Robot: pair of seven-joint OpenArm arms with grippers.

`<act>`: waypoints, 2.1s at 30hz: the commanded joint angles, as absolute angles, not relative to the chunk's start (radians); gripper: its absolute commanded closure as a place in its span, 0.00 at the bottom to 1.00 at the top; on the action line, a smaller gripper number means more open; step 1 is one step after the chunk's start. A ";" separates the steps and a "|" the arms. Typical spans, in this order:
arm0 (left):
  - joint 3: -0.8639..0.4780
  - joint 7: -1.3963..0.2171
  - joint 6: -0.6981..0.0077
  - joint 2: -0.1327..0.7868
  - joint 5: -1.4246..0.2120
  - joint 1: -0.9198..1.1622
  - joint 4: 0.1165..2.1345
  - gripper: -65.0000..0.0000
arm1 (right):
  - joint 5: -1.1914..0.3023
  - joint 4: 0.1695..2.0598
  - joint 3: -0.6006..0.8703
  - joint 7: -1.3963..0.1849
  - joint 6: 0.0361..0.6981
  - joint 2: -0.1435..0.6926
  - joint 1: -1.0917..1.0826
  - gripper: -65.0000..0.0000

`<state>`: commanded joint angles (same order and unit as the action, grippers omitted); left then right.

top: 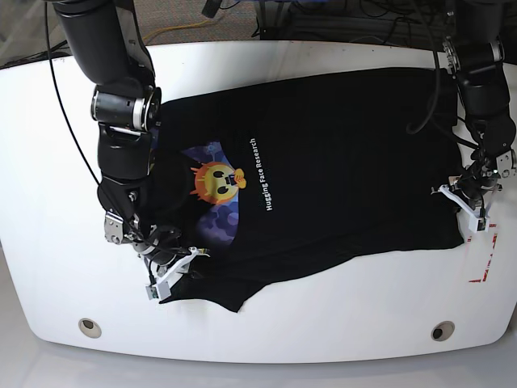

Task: Fold the T-shirt properly
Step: 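Drag the hem corners with both grippers, pulling the shirt taut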

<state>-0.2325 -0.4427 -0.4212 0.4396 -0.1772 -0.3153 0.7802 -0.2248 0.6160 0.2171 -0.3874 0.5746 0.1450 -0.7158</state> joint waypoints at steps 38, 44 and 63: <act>-0.229 -0.441 -0.421 0.441 -0.174 -0.312 0.779 1.00 | -0.226 0.343 0.216 -0.104 0.447 0.143 -0.783 0.89; -0.229 -0.441 -0.421 0.443 -0.174 -0.317 0.779 1.00 | -0.223 0.348 0.214 -0.108 0.443 0.122 -0.802 1.00; -0.228 -0.438 -0.421 0.452 -0.174 -0.320 0.780 1.00 | -0.231 1.145 0.216 -0.570 0.449 0.130 -0.572 1.00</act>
<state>-0.2279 -0.4381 -0.4212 0.4519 -0.1741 -0.3199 0.7802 -0.2309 1.1454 0.2156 -0.5700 0.4488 0.1297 -0.5715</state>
